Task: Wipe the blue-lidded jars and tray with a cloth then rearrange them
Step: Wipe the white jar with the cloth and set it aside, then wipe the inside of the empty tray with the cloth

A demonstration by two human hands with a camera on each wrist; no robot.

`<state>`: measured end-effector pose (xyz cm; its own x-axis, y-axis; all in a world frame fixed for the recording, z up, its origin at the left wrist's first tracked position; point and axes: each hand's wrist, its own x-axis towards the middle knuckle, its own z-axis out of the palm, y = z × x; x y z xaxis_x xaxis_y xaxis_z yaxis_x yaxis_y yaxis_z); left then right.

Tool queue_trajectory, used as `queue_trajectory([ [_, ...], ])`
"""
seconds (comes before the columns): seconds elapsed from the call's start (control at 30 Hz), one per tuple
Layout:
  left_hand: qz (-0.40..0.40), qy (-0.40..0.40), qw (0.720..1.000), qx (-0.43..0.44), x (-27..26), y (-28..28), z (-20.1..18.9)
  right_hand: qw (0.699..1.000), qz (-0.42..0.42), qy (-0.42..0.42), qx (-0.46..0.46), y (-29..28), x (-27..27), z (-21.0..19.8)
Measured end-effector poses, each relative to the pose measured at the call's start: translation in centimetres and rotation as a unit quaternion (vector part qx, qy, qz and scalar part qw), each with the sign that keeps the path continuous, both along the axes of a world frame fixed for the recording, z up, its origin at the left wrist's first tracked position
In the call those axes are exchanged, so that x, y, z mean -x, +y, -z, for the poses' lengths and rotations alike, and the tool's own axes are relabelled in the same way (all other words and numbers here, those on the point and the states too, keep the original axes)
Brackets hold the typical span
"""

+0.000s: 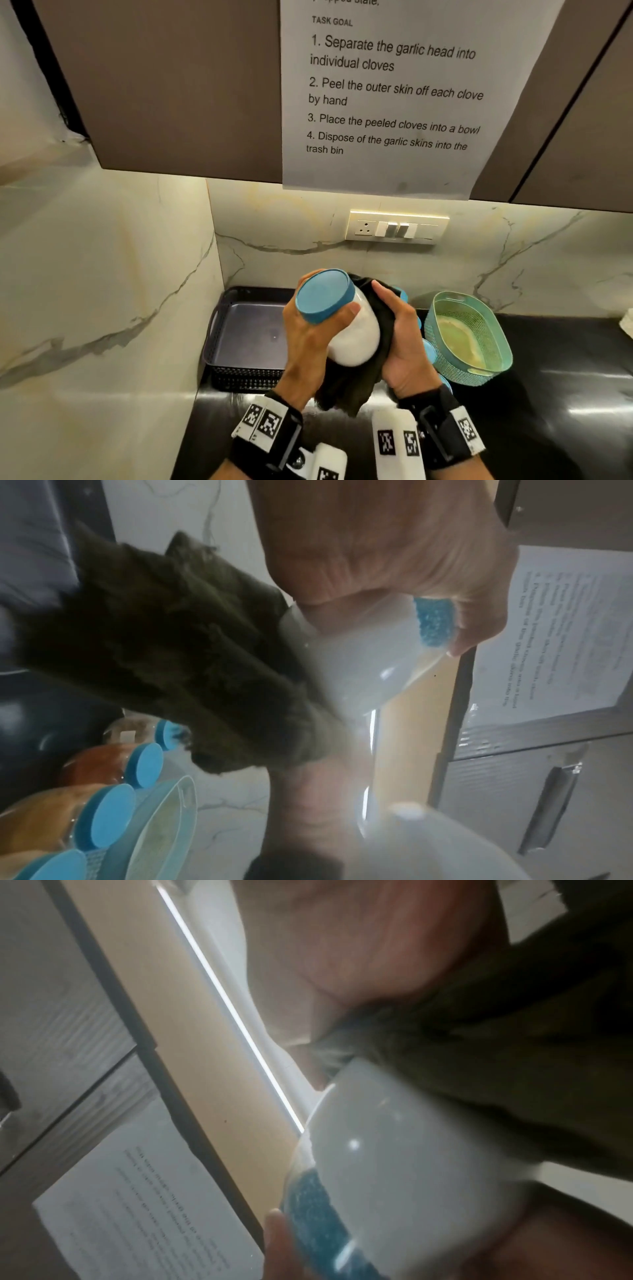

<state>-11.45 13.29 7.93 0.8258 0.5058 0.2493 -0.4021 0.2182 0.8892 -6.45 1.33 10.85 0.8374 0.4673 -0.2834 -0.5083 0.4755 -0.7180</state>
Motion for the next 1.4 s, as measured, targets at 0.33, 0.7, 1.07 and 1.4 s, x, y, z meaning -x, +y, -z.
queue_trajectory([
  [0.33,0.021,0.004,0.982,-0.186,-3.3,-4.5,5.7,0.985,0.062,0.139,0.083,-6.3,0.9,6.5],
  [0.7,0.138,0.136,0.947,-0.257,-3.4,-18.2,18.4,0.905,0.169,0.169,0.353,-20.5,0.8,12.9],
  [1.07,0.116,0.237,0.931,-0.252,-2.7,-23.3,26.9,0.862,0.237,0.158,0.418,-25.4,-1.0,15.5],
  [1.4,0.171,0.189,0.931,-0.262,-1.6,-19.3,25.2,0.899,0.227,0.084,0.365,-21.8,-4.1,12.8],
])
